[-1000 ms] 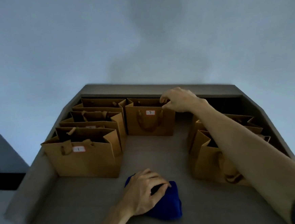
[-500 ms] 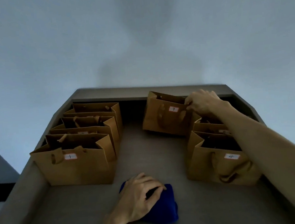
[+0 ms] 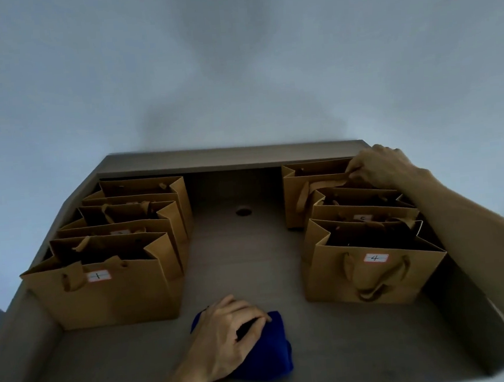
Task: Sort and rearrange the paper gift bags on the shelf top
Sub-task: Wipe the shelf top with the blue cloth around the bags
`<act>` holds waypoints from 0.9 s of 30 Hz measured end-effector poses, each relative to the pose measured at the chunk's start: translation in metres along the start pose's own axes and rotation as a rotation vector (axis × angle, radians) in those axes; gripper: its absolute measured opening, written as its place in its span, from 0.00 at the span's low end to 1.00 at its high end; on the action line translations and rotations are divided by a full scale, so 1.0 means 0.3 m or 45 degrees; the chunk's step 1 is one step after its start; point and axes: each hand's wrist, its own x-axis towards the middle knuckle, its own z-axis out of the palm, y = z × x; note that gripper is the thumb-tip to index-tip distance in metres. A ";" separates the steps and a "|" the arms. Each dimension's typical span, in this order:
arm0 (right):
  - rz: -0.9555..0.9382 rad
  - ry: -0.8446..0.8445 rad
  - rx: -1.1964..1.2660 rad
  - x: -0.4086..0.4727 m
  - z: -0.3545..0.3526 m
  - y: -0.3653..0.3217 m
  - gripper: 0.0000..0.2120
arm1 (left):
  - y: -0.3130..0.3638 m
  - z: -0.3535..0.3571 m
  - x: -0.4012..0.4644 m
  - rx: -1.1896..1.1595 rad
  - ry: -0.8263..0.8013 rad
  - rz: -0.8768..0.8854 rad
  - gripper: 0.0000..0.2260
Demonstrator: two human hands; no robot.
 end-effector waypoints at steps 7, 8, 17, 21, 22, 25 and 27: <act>0.009 0.081 0.195 -0.058 0.030 -0.010 0.11 | 0.009 -0.010 -0.005 0.045 0.008 0.027 0.14; -0.051 0.202 0.335 -0.083 0.030 -0.039 0.10 | 0.009 -0.010 -0.006 0.053 0.007 0.033 0.14; -0.569 0.513 0.927 -0.443 0.134 -0.391 0.11 | 0.010 -0.071 -0.061 0.205 -0.440 0.118 0.29; -0.774 0.487 0.846 -0.512 0.260 -0.467 0.11 | 0.000 -0.067 -0.080 0.264 -0.433 0.102 0.27; -0.801 0.462 0.842 -0.524 0.297 -0.476 0.11 | -0.006 -0.066 -0.084 0.278 -0.418 0.084 0.26; -0.728 0.298 0.842 -0.574 0.426 -0.458 0.12 | -0.024 -0.060 -0.111 0.382 -0.253 0.063 0.24; -0.637 0.211 0.849 -0.605 0.508 -0.413 0.14 | -0.019 -0.036 -0.137 0.495 -0.130 -0.010 0.23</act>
